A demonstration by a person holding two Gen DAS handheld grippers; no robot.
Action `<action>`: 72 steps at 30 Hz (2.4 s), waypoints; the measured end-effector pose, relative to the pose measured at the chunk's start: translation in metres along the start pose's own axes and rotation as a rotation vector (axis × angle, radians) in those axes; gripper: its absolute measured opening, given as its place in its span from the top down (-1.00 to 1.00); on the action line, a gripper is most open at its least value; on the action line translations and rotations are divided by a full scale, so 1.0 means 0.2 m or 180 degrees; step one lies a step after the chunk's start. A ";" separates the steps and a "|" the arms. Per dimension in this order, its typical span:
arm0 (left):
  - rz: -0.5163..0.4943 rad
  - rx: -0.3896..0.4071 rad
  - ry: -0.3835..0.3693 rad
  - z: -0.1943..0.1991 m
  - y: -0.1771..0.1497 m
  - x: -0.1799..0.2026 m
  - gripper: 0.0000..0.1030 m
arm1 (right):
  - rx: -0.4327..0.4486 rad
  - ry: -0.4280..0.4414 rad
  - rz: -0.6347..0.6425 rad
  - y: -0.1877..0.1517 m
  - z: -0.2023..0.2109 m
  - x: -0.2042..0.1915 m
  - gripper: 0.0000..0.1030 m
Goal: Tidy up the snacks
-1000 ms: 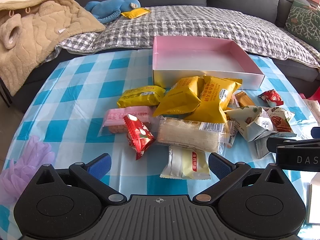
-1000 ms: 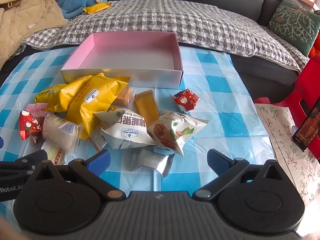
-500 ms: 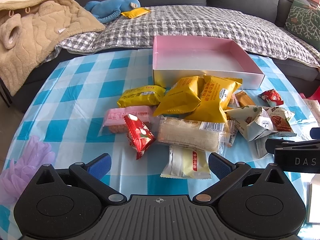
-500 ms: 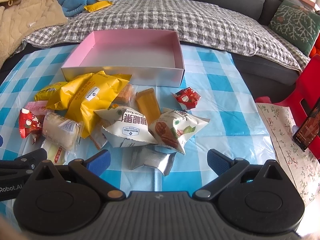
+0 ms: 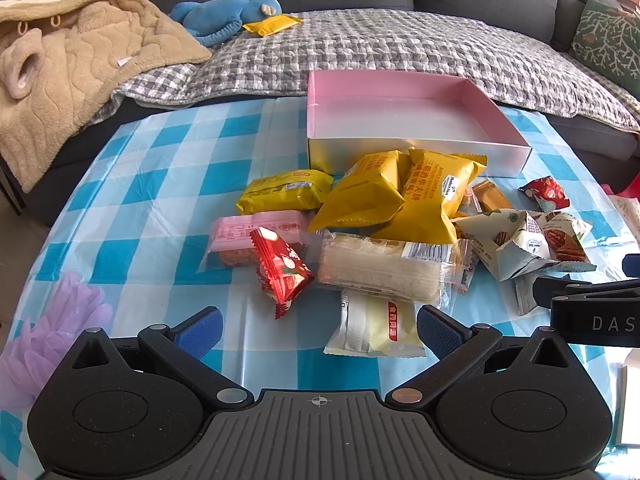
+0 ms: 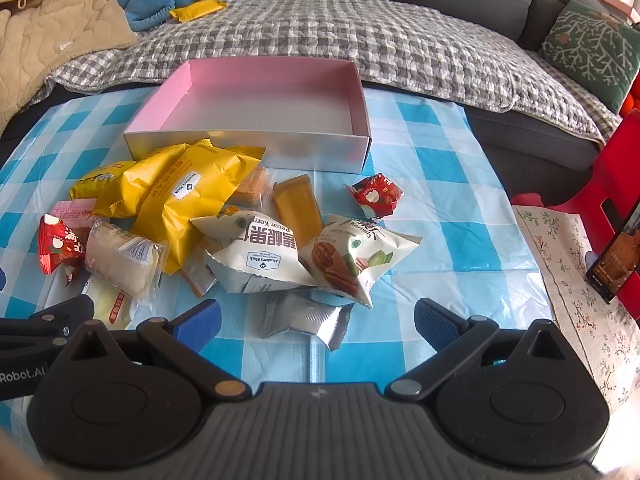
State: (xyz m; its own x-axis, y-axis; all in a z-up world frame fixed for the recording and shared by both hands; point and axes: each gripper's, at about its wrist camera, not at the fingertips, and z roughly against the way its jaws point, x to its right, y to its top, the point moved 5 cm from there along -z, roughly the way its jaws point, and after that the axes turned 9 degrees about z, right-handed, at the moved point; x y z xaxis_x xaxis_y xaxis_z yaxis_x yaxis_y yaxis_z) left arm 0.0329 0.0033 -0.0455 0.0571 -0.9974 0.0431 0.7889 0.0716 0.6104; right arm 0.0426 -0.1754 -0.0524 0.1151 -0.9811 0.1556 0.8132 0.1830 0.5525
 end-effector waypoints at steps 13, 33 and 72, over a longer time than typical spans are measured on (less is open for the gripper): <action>-0.0182 0.0076 0.0040 -0.01 0.05 -0.02 -1.00 | -0.0026 0.0101 0.0002 0.03 -0.02 0.01 -1.00; -0.0064 -0.0460 -0.0816 -0.14 0.17 -0.01 -0.99 | -0.0213 0.0868 -0.0214 0.11 -0.13 0.05 -0.92; -0.0169 -0.0702 -0.1201 -0.52 0.43 0.07 0.04 | -0.0385 0.1170 -0.0126 0.21 -0.19 0.04 -0.24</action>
State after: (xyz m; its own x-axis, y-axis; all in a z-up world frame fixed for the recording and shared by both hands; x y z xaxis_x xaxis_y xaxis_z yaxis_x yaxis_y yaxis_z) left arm 0.1649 -0.0054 -0.0755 -0.1822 -0.9272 0.3272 0.8987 -0.0221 0.4379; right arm 0.0985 -0.1788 -0.0588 0.2611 -0.9484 -0.1799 0.8800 0.1572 0.4481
